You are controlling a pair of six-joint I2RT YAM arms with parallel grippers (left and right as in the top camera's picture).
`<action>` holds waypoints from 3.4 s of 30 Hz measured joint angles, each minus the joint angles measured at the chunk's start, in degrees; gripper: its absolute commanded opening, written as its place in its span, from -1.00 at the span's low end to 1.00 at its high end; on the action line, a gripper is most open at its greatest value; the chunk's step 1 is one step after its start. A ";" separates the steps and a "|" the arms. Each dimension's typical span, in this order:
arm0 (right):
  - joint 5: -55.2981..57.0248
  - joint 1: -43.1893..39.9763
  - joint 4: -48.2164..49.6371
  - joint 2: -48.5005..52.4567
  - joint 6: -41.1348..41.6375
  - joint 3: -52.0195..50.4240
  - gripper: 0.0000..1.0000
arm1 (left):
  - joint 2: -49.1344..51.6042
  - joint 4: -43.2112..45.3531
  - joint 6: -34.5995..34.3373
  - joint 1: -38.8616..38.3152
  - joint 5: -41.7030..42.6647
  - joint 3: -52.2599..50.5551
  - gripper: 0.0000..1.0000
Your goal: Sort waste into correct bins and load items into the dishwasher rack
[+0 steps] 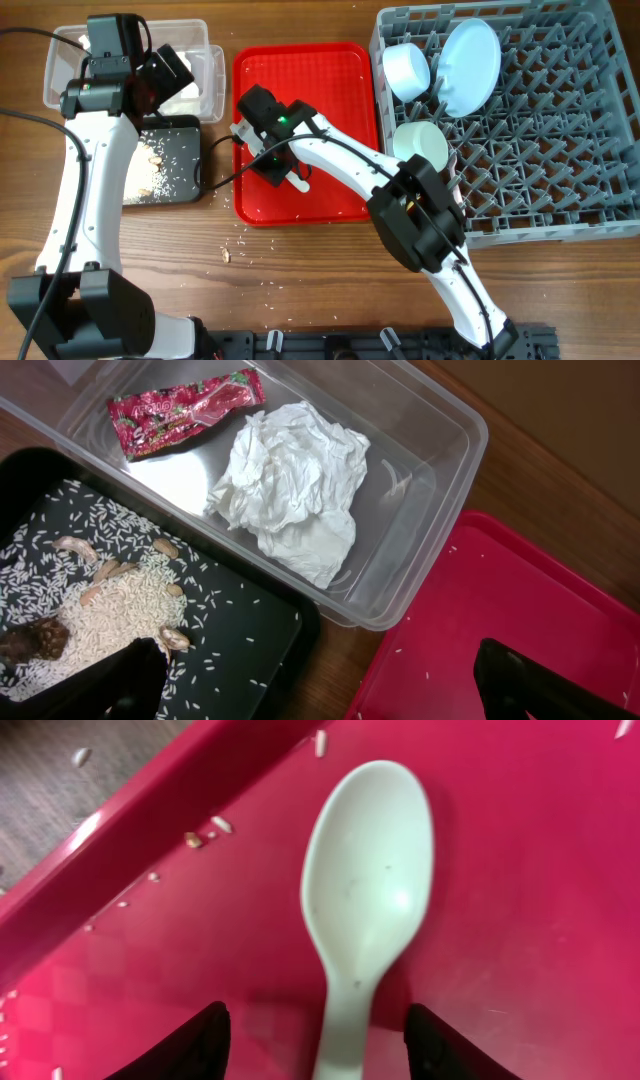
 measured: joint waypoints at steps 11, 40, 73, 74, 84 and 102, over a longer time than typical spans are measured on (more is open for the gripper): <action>4.35 -0.17 -1.22 0.50 0.48 0.87 -0.92 | 0.00 0.00 0.00 0.00 0.00 0.00 1.00; 9.46 -40.19 -31.67 -29.27 13.90 -14.80 -0.28 | 0.00 0.00 0.00 0.00 0.00 0.00 1.00; -0.46 -38.42 -4.50 -58.82 4.83 -9.57 0.99 | 0.00 -0.02 0.00 0.00 0.00 0.00 1.00; -0.72 -38.75 -1.70 -60.24 4.22 -13.03 0.99 | 0.00 0.02 0.00 0.00 -0.02 0.00 1.00; -5.95 -46.03 43.98 -96.89 3.54 -75.93 1.00 | 0.00 0.00 0.00 0.00 -0.42 0.00 1.00; -6.40 -48.30 50.12 -131.21 4.81 -108.41 1.00 | 0.04 0.04 0.00 0.00 -0.44 0.00 1.00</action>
